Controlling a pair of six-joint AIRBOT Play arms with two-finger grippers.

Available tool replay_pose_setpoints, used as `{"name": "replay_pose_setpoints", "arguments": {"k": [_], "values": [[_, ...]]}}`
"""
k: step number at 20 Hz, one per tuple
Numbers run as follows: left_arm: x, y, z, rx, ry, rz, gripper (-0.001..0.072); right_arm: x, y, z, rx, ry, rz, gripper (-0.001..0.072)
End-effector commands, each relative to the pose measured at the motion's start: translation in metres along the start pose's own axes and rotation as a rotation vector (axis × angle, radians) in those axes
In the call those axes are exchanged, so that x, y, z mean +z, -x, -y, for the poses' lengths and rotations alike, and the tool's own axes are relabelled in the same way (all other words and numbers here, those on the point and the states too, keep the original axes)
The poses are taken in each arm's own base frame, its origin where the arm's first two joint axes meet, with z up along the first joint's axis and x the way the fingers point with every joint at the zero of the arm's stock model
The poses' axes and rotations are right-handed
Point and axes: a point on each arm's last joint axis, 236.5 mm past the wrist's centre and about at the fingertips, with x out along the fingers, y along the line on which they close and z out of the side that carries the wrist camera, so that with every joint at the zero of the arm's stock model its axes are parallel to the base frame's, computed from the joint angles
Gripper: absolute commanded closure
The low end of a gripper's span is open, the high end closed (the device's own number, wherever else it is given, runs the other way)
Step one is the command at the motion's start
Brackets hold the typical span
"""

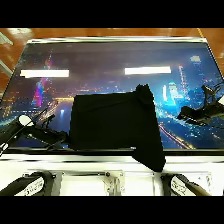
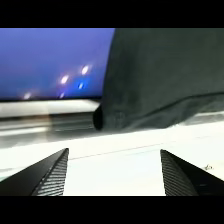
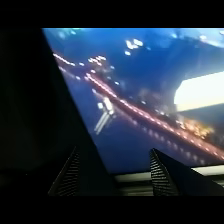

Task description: Fold the shirts.

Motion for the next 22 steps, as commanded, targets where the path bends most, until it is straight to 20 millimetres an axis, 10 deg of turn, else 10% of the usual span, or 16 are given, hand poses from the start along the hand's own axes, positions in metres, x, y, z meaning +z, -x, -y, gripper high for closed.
{"name": "replay_pose_setpoints", "arguments": {"k": [1,5,11,14,16,19,22], "values": [[0.008,-0.013,0.004,-0.049,0.033,0.043,0.0033,0.008,0.000,-0.010,0.066,-0.020,0.039,0.0148],[0.036,-0.014,0.021,-0.135,0.074,0.141,0.0045,0.010,0.000,-0.012,0.074,-0.023,0.046,0.0148],[0.021,-0.032,0.024,-0.180,0.082,0.016,0.0045,0.009,0.000,-0.012,0.075,-0.023,0.041,0.0148],[0.022,-0.032,0.027,-0.190,0.083,0.020,0.0308,0.008,0.000,-0.012,0.075,-0.023,0.038,0.0148],[0.024,-0.030,0.035,-0.227,0.060,0.031,0.0653,0.007,0.000,-0.008,0.056,0.009,0.034,0.0148],[0.026,-0.026,0.051,-0.296,0.033,0.042,0.0669,-0.024,-0.011,0.012,-0.015,0.052,-0.080,0.0148],[0.023,-0.023,0.058,-0.325,0.002,0.033,0.0669,-0.063,-0.033,-0.014,0.127,0.093,-0.194,0.0148]]}}
